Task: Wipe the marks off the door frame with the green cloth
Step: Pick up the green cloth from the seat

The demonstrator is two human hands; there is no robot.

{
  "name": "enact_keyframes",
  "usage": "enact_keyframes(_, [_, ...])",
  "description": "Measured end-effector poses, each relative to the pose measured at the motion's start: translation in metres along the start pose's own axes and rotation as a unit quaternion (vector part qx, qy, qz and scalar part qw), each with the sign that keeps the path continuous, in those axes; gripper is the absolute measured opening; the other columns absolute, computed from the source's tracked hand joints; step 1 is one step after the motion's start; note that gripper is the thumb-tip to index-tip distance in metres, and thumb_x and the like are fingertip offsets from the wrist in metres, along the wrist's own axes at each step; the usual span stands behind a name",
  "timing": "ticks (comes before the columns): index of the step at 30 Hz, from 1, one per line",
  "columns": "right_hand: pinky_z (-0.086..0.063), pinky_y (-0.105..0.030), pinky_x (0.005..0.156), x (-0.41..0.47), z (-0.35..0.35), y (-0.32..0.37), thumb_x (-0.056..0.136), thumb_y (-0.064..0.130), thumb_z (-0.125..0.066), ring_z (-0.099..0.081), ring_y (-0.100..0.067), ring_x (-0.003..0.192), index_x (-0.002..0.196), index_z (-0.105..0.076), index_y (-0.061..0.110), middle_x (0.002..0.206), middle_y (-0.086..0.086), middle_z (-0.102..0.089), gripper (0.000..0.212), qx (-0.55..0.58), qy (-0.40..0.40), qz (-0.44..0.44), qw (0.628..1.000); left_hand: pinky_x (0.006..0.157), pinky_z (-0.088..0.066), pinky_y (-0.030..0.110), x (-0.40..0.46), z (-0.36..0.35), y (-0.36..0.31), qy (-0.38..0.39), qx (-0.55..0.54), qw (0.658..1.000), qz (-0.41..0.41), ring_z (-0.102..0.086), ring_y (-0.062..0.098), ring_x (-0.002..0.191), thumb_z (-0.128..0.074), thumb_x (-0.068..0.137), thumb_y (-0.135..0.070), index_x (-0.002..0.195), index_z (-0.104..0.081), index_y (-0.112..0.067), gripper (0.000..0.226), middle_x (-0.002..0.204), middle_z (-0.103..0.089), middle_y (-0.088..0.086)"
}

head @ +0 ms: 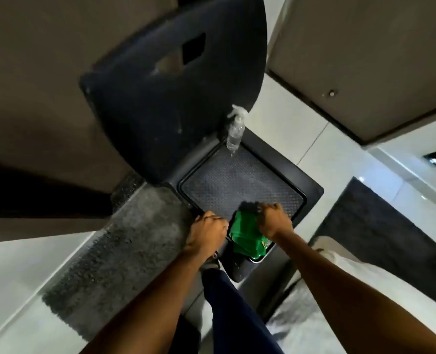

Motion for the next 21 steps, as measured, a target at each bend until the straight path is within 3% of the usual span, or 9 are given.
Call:
enact_keyframes(3, [-0.034,-0.049,0.105,0.023,-0.029,-0.033,0.085,0.022,-0.058,-0.029,-0.032,0.133,0.138,-0.036,0.015,0.142,-0.008,-0.045,0.057,-0.03,0.008,-0.045,0.999,0.094,-0.045,0.038,0.042,-0.052,-0.005,0.067,-0.033,0.997,0.015,-0.048,0.024,0.121,-0.05,0.093,-0.022,0.118,-0.062,-0.019,0.029,0.12,-0.066,0.007])
enact_keyframes(6, [-0.029,-0.048,0.106,0.032,-0.065,-0.052,0.084,0.028,-0.062,-0.032,-0.031,0.131,0.141,-0.032,0.016,0.143,-0.008,-0.043,0.065,-0.049,0.032,-0.058,0.997,0.101,-0.037,0.041,0.07,-0.097,-0.003,0.093,-0.021,0.995,0.043,-0.043,0.025,0.126,-0.057,0.09,-0.027,0.132,-0.048,-0.027,0.043,0.134,-0.057,0.002])
enact_keyframes(10, [-0.027,-0.048,0.107,0.036,-0.093,-0.084,0.079,0.027,-0.068,-0.032,-0.033,0.128,0.134,-0.045,0.018,0.136,-0.012,-0.043,0.06,-0.025,0.076,-0.082,0.993,0.106,-0.031,0.045,0.088,-0.153,-0.021,0.144,0.019,0.989,0.021,-0.031,0.029,0.134,-0.065,0.084,-0.036,0.143,-0.03,-0.034,0.068,0.152,-0.034,0.005])
enact_keyframes(12, [-0.029,-0.047,0.106,0.034,-0.102,-0.101,0.077,0.028,-0.072,-0.032,-0.032,0.126,0.129,-0.052,0.021,0.132,-0.012,-0.043,0.057,-0.014,0.089,-0.068,0.994,0.108,-0.029,0.046,0.089,-0.178,-0.036,0.175,0.015,0.984,-0.001,-0.025,0.03,0.138,-0.068,0.082,-0.036,0.143,-0.031,-0.035,0.071,0.157,-0.024,0.006])
enact_keyframes(16, [-0.039,-0.042,0.102,0.013,-0.121,-0.121,0.072,0.025,-0.077,-0.045,-0.031,0.118,0.115,-0.06,0.018,0.122,-0.011,-0.053,0.046,0.048,0.111,-0.028,0.992,0.103,-0.034,0.043,0.065,-0.21,-0.046,0.202,-0.094,0.975,0.003,-0.036,0.026,0.129,-0.072,0.077,-0.035,0.121,-0.054,-0.025,0.048,0.134,-0.052,0.002])
enact_keyframes(19, [-0.045,-0.033,0.089,-0.012,-0.126,-0.107,0.073,0.02,-0.075,-0.06,-0.026,0.101,0.107,-0.06,0.018,0.106,-0.006,-0.065,0.037,0.088,0.134,-0.009,0.987,0.094,-0.047,0.038,0.037,-0.209,-0.027,0.208,-0.224,0.949,0.077,-0.055,0.028,0.111,-0.078,0.07,-0.03,0.108,-0.06,-0.025,0.043,0.112,-0.062,0.01])
enact_keyframes(21, [-0.049,-0.029,0.082,-0.027,-0.13,-0.109,0.072,0.013,-0.078,-0.062,-0.02,0.09,0.106,-0.059,0.017,0.098,-0.002,-0.064,0.039,0.195,0.125,-0.056,0.971,0.084,-0.051,0.033,0.022,-0.205,-0.017,0.209,-0.292,0.927,0.108,-0.063,0.026,0.099,-0.079,0.068,-0.026,0.103,-0.061,-0.023,0.038,0.103,-0.068,0.009])
Point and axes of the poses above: each hand's wrist, its own x-axis towards the middle knuckle, its own z-axis out of the back of the hand, y = z × x, the point moved 10 cm from there along x, towards the middle knuckle
